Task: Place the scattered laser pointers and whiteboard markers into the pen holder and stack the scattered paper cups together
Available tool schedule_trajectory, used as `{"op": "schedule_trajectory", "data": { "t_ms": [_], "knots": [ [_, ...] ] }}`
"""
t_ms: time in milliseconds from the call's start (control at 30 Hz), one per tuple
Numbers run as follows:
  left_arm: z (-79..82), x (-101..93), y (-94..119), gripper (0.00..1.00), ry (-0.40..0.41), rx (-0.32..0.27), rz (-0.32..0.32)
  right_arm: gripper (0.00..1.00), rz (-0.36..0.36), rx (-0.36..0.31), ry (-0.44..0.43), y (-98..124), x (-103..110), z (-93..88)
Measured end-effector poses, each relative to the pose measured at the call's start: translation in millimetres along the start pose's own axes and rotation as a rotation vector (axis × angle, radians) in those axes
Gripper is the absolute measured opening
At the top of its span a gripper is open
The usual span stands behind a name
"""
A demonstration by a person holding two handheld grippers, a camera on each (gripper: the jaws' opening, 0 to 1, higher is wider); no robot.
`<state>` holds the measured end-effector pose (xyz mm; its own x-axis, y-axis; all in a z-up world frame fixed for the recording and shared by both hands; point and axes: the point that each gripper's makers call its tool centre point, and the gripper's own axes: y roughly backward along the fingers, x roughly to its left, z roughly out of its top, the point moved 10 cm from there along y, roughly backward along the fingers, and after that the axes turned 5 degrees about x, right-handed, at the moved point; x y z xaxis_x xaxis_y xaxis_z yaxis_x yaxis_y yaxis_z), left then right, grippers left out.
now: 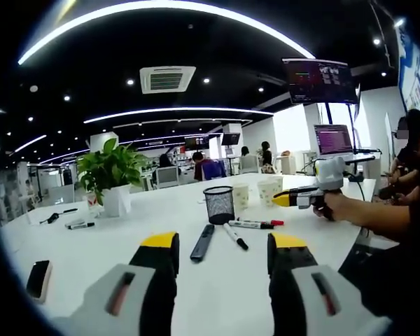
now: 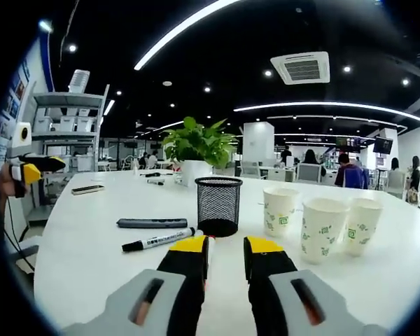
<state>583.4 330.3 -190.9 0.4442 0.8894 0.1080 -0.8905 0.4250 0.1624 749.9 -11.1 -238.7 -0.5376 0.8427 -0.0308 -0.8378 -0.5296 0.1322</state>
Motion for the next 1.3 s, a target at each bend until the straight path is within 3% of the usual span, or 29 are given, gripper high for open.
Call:
{"op": "schedule_trajectory", "data": {
  "t_ms": [67,167,667,1300],
  "knots": [
    [-0.5,0.0,-0.5,0.52,0.001,0.003,-0.002,0.43,-0.008,-0.042,-0.017,0.5,-1.0,2.8],
    [-0.6,-0.9,-1.1,0.52,-0.002,0.004,-0.005,0.48,-0.021,-0.03,-0.023,0.8,-2.7,1.6],
    [-0.3,1.0,0.3,0.52,-0.001,0.005,0.002,0.44,-0.007,0.014,0.026,-0.4,1.6,-1.5],
    [-0.2,1.5,0.2,0.52,-0.003,0.004,0.006,0.34,0.008,0.127,0.084,-7.8,5.4,-12.3]
  ]
}}
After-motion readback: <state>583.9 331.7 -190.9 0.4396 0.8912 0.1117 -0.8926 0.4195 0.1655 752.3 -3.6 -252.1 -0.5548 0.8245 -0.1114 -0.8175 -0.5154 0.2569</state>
